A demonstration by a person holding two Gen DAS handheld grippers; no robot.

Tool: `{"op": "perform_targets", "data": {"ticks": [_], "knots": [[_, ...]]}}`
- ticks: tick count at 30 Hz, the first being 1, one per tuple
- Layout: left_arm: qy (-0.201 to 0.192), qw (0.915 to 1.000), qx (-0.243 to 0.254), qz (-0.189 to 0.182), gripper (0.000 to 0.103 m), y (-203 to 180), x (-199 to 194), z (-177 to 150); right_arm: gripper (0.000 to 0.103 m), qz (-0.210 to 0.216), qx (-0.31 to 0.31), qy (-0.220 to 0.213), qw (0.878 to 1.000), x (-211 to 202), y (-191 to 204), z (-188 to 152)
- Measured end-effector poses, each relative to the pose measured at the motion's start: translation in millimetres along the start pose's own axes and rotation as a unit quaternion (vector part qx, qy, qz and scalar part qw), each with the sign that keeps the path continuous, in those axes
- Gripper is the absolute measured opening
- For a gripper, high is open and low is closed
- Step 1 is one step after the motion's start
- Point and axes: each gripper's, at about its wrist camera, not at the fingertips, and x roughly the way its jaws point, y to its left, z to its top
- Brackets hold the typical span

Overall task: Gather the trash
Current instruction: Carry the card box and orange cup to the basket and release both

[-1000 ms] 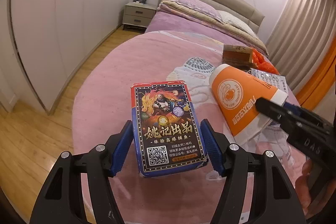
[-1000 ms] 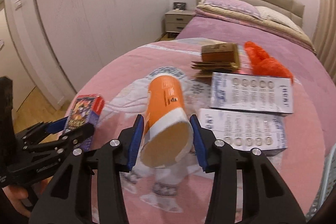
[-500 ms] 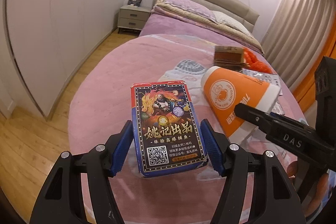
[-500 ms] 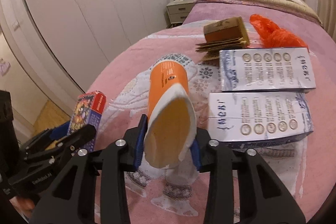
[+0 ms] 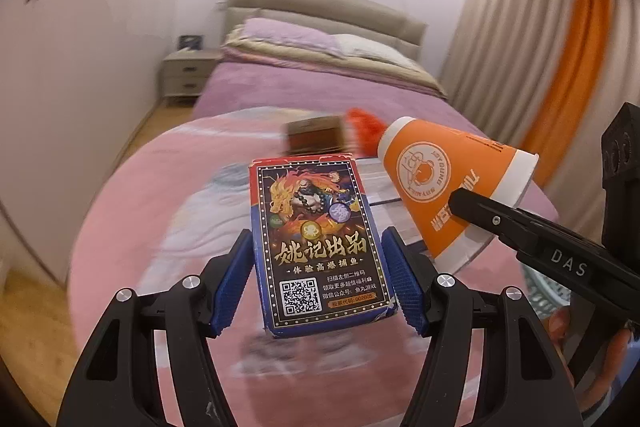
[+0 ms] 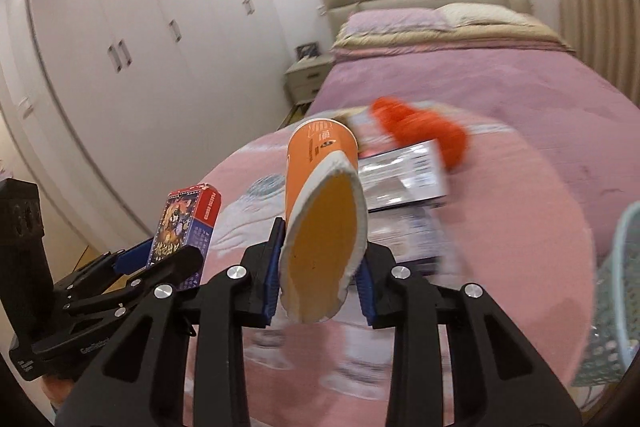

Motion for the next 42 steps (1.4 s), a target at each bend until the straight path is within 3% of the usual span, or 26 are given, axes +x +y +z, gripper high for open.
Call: {"op": "perform_targets", "data": {"ticks": [6, 10, 19, 26, 32, 36, 38, 42], "knots": [[0.008, 0.9977, 0.049, -0.046, 0.063, -66.7, 25.2, 10.1, 0.029, -0.061, 0.03, -0.039, 0.997, -44.9, -53.8, 1.6], [0.033, 0.9903, 0.056, -0.123, 0.063, -110.1, 45.8, 21.1, 0.029, -0.103, 0.05, -0.065, 0.991, -74.6, -87.3, 0.5], [0.04, 0.972, 0.115, -0.201, 0.063, -214.7, 89.6, 34.2, 0.03, -0.207, 0.142, -0.11, 0.962, -136.1, -187.7, -12.1], [0.072, 0.959, 0.152, -0.228, 0.063, -285.5, 129.9, 26.8, 0.031, -0.287, 0.229, -0.076, 0.927, -152.5, -262.1, -35.7], [0.131, 0.9441, 0.17, -0.25, 0.063, -328.5, 169.6, 9.6, 0.035, -0.317, 0.284, -0.056, 0.903, -163.9, -314.6, -64.8], [0.159, 0.9345, 0.177, -0.265, 0.066, -344.6, 190.0, 0.0, 0.042, -0.325, 0.295, -0.041, 0.897, -160.3, -332.4, -72.5], [0.161, 0.9359, 0.18, -0.256, 0.077, -348.8, 195.0, -5.2, 0.045, -0.321, 0.301, -0.038, 0.897, -160.3, -337.9, -76.2], [0.172, 0.9346, 0.171, -0.261, 0.077, -337.7, 198.5, -8.9, 0.048, -0.322, 0.302, -0.038, 0.897, -161.2, -341.3, -80.9]]}}
